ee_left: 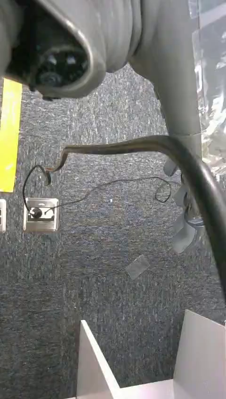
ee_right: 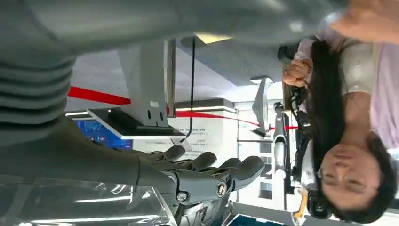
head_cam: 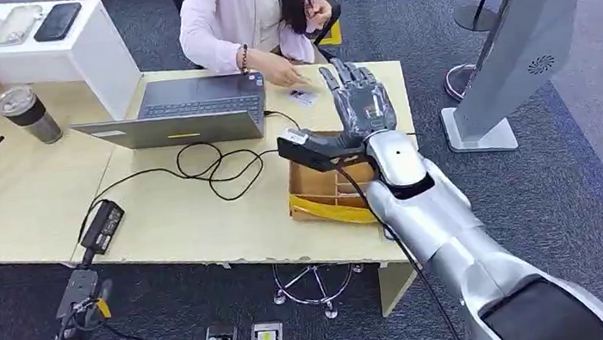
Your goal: Pass the card to the sensor for recognition and then transmit it.
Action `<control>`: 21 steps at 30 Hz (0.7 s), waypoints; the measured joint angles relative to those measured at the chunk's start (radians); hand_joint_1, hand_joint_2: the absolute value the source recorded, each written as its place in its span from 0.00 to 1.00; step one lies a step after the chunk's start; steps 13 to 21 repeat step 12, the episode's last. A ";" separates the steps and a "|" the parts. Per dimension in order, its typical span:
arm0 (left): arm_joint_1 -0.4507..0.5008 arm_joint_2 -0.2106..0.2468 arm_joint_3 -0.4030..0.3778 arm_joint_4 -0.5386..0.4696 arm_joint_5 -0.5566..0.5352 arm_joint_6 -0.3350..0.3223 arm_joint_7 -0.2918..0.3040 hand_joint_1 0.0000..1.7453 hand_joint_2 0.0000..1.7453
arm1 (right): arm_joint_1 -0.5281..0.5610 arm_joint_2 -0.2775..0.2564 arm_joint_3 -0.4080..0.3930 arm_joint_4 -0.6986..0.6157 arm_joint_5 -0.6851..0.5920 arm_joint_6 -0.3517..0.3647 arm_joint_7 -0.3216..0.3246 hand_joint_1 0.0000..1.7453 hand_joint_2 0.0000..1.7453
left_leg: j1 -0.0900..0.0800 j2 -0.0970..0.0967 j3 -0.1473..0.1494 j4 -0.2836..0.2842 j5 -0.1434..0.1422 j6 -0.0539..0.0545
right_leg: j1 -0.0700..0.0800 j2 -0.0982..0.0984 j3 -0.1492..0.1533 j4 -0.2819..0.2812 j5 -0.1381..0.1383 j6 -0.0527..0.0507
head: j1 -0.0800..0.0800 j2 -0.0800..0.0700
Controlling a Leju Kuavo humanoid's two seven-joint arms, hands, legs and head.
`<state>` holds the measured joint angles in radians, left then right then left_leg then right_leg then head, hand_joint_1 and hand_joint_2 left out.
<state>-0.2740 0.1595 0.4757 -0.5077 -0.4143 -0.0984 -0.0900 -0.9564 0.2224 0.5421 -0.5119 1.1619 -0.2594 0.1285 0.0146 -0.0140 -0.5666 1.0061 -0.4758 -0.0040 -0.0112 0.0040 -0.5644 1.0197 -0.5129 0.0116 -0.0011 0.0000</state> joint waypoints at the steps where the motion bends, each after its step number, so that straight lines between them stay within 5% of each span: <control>1: 0.001 0.000 0.000 0.000 0.000 0.001 0.000 0.00 0.00 | 0.001 -0.006 -0.004 0.000 -0.006 -0.005 -0.005 0.00 0.00 | 0.000 0.000 0.000 0.000 0.000 0.000 | 0.000 0.000 0.000 0.000 0.000 0.000 | 0.000 0.000; 12: 0.045 0.030 0.015 0.002 -0.016 0.001 -0.016 0.00 0.00 | 0.012 -0.241 -0.164 0.010 -0.135 -0.060 -0.078 0.00 0.00 | -0.001 0.000 0.000 0.001 0.000 0.000 | -0.001 -0.001 0.000 -0.001 0.001 0.001 | -0.001 0.000; 21: 0.045 0.030 0.015 0.002 -0.016 0.001 -0.016 0.00 0.00 | 0.012 -0.241 -0.164 0.010 -0.135 -0.060 -0.078 0.00 0.00 | -0.001 0.000 0.000 0.001 0.000 0.000 | -0.001 -0.001 0.000 -0.001 0.001 0.001 | -0.001 0.000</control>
